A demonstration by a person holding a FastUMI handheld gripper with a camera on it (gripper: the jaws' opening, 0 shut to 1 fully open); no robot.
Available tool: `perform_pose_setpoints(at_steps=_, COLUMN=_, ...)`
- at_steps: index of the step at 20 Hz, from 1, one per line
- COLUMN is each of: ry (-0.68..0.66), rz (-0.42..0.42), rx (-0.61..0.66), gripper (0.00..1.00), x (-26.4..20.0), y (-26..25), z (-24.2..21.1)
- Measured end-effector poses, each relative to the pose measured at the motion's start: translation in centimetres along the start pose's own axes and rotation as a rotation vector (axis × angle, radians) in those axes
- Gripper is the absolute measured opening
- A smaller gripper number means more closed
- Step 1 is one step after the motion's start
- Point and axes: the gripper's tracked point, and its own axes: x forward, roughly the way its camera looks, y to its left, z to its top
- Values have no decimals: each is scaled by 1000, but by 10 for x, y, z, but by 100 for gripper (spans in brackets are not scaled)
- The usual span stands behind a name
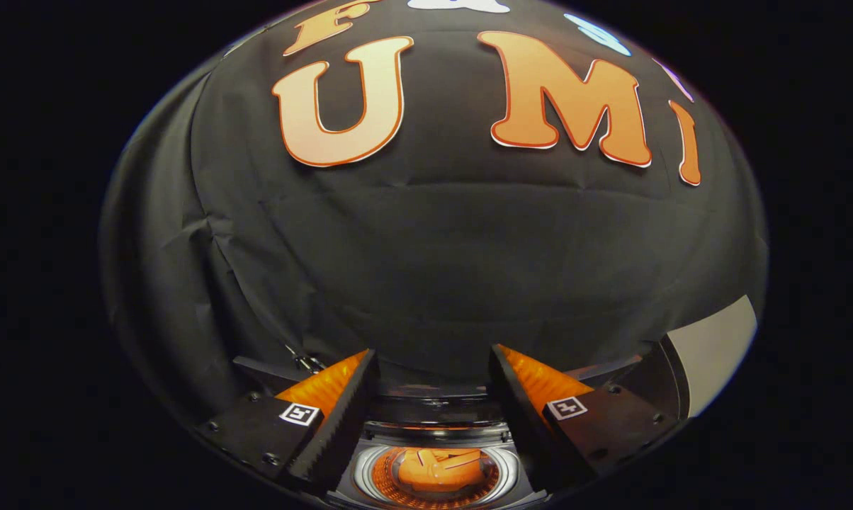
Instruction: Put the clothes into the washing machine and then close the washing machine lid.
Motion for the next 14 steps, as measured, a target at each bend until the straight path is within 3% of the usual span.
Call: perform_pose_setpoints(at_steps=14, ry=-60, rz=-6, rx=-21, gripper=100, x=-52, y=5, z=-37)
